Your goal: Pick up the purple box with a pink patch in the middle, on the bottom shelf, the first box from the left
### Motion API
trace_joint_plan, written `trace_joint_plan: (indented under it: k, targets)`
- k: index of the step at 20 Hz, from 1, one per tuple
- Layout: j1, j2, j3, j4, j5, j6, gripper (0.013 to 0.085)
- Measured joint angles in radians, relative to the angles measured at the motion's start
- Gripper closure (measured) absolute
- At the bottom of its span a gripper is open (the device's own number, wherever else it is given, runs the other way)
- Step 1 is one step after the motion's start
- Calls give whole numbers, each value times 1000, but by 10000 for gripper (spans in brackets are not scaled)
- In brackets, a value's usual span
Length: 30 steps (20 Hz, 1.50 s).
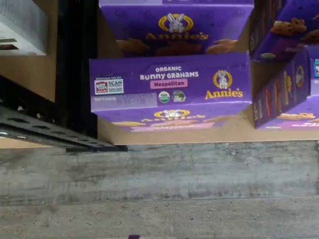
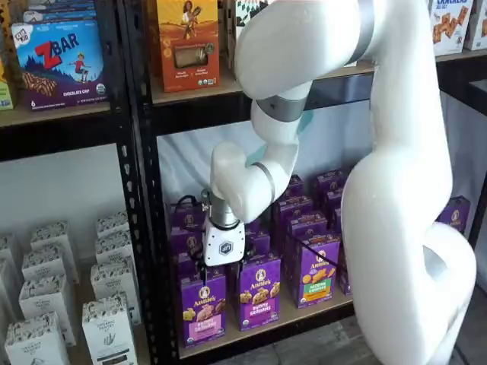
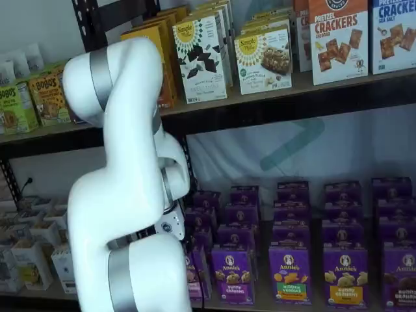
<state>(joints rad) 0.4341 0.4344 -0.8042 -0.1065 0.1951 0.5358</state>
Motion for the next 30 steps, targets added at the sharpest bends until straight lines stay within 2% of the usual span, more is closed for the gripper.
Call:
trace_joint_plan:
  k: [7,16,22,30]
  targets:
    - [18,32,-44,50,9,-32,130]
    - [25,49,-72,91,24,-63,130]
    - [13,78,-104,160,31,-142,130]
    - [-16,124,-157,136,42,-146,130]
